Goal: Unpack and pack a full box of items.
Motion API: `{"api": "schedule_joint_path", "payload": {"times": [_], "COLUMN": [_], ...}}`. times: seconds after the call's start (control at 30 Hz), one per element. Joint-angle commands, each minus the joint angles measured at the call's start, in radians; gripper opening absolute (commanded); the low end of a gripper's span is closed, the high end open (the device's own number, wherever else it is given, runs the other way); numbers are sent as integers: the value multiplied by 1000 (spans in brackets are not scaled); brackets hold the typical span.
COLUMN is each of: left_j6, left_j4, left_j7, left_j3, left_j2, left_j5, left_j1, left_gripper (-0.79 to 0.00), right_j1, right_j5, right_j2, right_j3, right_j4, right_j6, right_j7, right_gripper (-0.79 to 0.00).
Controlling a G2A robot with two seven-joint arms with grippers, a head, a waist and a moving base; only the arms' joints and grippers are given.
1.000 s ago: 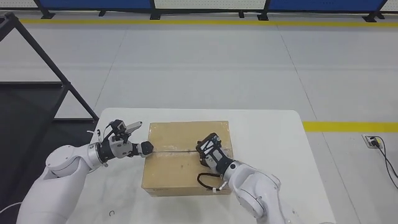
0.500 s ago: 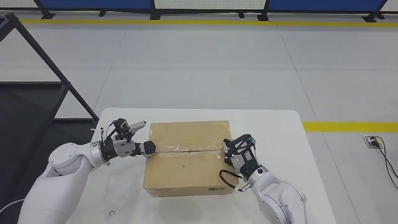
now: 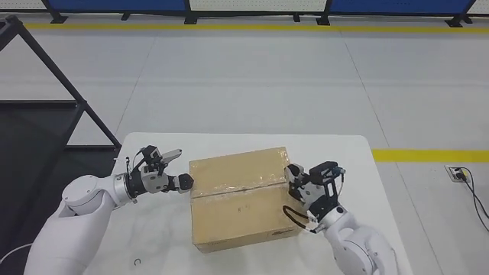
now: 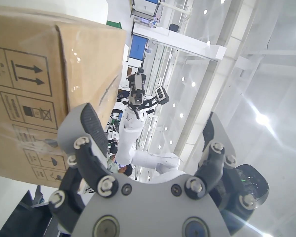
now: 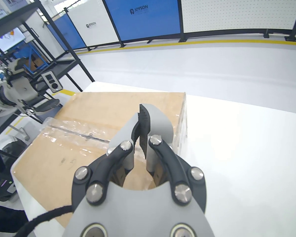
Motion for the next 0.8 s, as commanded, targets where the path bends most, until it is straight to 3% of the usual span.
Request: {"api": "schedule_joint_path", "payload": {"times": [0.0,0.07,0.1,0.17,0.2,0.23,0.27,0.6,0.63,0.67,0.7,0.77], "left_j6": [-1,-2,-3,-4,-5,-5,-6,-38,-40,-42,-43,-44], "left_j4": [1,3,3,2,2,3,3,-16,-17,-18,-19,-19], "left_j7": [-1,-2,-3,-2,-2,-2,-1,2,2,2,1,0], "left_j3": [0,1,2,4,5,5,4,-8,-9,-10,-10,-10], "left_j2": [0,-1,-2,-3,-3,-3,-3,-6,-7,-7,-7,-8], "left_j5": [1,-3,-2,-3,-3,-2,-4,-26,-29,-31,-31,-30], "left_j1": [0,1,2,3,2,2,1,-7,-8,-8,-8,-9], "left_gripper": [0,0,0,0,0,0,0,0,0,0,0,0], "right_j1": [11,41,55,55,55,55,55,42,37,33,29,22], "right_j5": [124,229,236,236,236,236,236,252,263,281,295,329], "right_j2": [1,3,5,5,5,5,5,5,5,5,5,6], "right_j3": [9,28,37,37,37,37,37,29,29,26,21,17], "right_j4": [25,76,96,96,96,96,96,79,74,64,54,36], "right_j6": [-64,-72,-13,-13,-13,-13,-13,-21,-20,-21,-32,-35], "right_j7": [11,89,142,142,142,142,142,131,123,115,116,117], "right_gripper": [-785,-785,-785,-785,-600,-74,0,0,-403,-542,-785,-785]}}
